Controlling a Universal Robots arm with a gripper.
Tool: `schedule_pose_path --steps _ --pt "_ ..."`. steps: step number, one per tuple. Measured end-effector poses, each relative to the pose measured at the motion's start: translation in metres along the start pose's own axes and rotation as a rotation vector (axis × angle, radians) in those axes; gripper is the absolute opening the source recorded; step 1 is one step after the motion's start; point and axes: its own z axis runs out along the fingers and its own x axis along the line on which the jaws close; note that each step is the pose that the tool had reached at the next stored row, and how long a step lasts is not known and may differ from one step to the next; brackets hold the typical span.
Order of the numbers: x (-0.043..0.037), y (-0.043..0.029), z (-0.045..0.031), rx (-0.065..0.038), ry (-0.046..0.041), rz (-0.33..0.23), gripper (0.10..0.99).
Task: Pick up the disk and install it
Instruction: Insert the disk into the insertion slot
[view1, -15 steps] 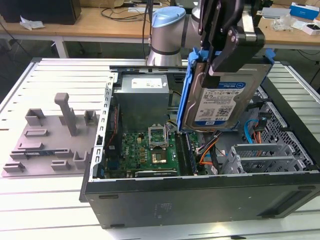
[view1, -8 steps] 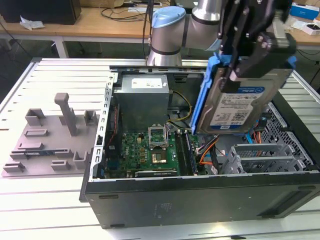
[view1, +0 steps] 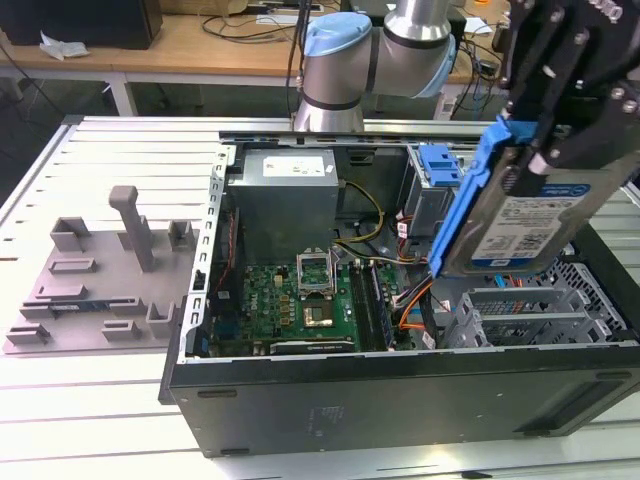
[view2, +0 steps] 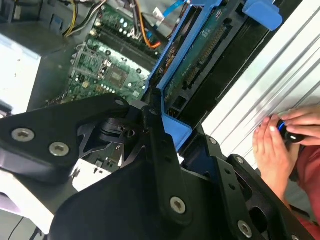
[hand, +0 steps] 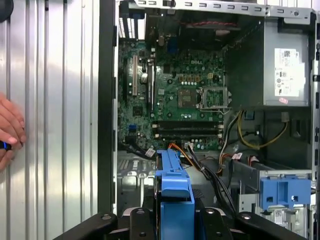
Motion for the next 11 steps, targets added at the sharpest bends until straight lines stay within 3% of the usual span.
schedule_pose_path --steps 9,11 --pt "0.0019 -0.0335 0.0046 0.000 0.0165 -0.001 0.365" --pt "0.0020 -0.0367 0.0058 0.000 0.0191 -0.005 0.365"
